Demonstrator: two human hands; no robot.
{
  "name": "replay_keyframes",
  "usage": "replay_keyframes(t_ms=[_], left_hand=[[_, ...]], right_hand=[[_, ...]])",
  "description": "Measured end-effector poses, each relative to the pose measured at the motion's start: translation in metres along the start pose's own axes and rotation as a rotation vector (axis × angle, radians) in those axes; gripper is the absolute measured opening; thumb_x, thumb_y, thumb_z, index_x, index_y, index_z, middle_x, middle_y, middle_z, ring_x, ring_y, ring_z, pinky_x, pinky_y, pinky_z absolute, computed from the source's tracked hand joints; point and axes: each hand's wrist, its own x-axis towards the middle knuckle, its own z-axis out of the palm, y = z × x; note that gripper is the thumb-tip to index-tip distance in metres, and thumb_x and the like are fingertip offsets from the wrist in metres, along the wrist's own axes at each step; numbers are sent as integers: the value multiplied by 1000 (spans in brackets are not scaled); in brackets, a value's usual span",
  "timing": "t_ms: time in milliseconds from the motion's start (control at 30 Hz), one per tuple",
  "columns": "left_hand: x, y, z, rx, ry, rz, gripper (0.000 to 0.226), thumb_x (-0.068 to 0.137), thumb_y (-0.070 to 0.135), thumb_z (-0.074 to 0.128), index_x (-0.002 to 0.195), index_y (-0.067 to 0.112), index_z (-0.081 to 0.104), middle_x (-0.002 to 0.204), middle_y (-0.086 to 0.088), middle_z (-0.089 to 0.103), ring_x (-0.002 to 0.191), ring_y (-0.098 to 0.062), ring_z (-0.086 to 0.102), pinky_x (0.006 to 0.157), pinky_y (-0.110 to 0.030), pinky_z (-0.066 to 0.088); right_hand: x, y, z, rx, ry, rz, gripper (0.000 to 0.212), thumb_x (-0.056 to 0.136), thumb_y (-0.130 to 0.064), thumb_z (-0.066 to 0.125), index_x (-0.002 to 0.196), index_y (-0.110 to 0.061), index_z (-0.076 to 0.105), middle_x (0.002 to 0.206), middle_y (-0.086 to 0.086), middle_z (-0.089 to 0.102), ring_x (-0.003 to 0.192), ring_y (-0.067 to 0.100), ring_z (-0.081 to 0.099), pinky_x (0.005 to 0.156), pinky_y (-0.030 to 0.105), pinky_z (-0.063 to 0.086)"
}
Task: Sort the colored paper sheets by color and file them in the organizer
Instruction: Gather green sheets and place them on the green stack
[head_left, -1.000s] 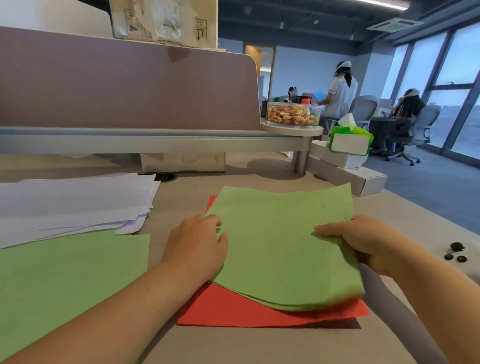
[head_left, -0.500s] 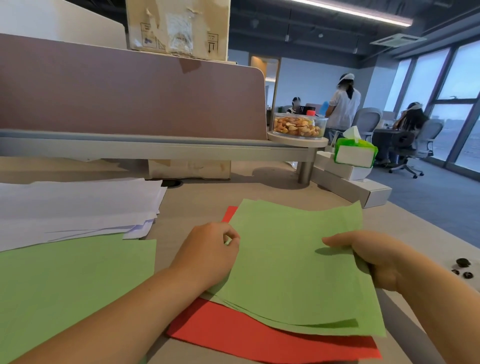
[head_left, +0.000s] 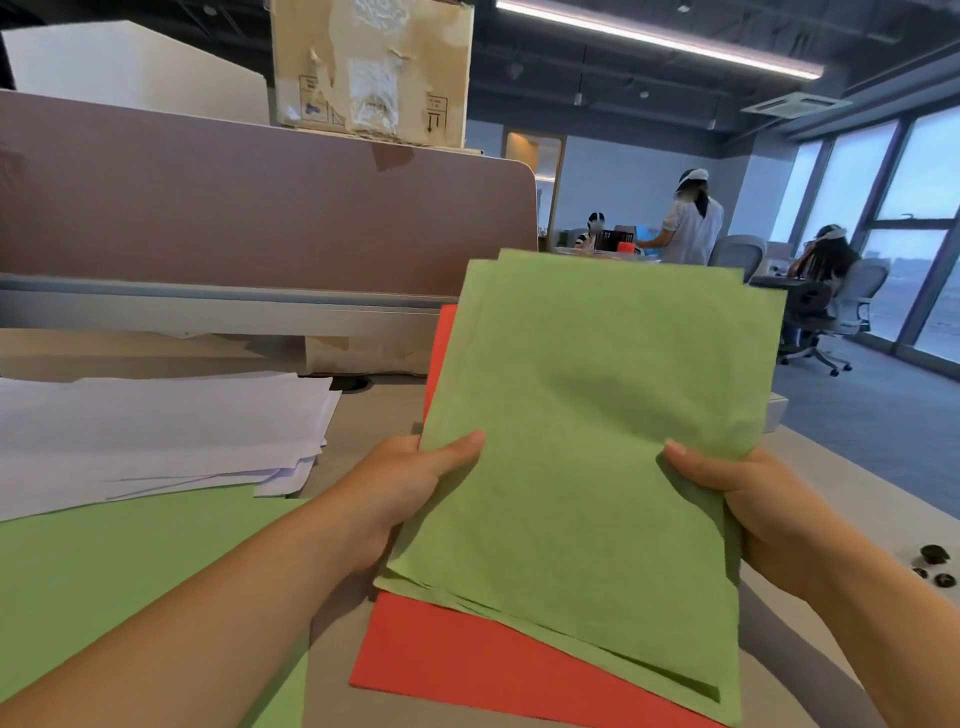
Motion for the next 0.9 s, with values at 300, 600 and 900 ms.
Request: replay_keyframes(t_ms=[300,600,900], left_hand=[[-11,14,14,20,137,432,13,90,10,63,90,23,66,88,6,75,80,-14,72,76,-35,57],[-33,39,22,-50,65,579,19,84,21,68,103,18,67,96,9,75,88,-8,71,78,-25,54],[-30,47,14,165,-106,293,25,100,18,45,93,11,68,91,-3,75,82,-18,71,78,-32,54]], right_hand=[[-1,-5,7,50,154,-170,31,71,-15,68,101,-8,67,89,7,75,69,17,72,62,32,58],[-32,-47,12,-32,186,-536,23,74,-28,63,93,-16,69,87,-2,75,76,14,72,60,26,58],[-24,-40,11,-34,300,-285,7,84,-8,65,91,-9,67,67,1,73,56,18,67,60,38,57]])
